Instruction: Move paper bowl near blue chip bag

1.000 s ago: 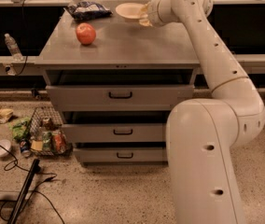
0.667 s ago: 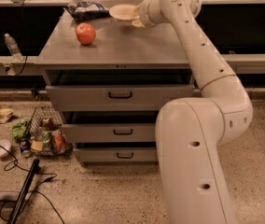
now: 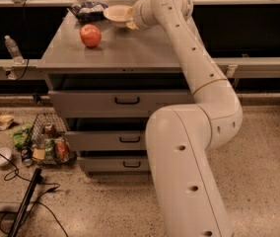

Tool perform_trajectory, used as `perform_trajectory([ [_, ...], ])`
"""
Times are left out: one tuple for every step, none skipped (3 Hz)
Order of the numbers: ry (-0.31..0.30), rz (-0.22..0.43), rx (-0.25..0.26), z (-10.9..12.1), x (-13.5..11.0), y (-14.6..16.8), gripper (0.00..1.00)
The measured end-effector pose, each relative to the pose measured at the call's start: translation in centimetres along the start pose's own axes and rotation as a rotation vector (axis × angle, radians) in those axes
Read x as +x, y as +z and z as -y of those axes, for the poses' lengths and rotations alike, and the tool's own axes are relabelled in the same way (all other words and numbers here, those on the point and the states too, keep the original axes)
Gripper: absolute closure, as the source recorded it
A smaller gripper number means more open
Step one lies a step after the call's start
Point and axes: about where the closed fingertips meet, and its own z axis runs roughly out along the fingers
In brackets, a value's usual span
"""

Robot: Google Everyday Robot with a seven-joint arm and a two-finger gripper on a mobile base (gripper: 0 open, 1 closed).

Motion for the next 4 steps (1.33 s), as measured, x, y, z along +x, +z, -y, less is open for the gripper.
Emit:
perform_trajectory([
  [-0.005, 0.023, 0.018, 0.7, -1.8, 1.4, 1.00],
  [-0.008, 0.045, 0.040, 1.5, -3.5, 2.6, 0.87],
  [-0.013, 0.063, 0.057, 2.1, -5.1, 3.6, 0.63],
  [-0.016, 0.081, 0.064, 2.3, -6.3, 4.3, 0.39],
])
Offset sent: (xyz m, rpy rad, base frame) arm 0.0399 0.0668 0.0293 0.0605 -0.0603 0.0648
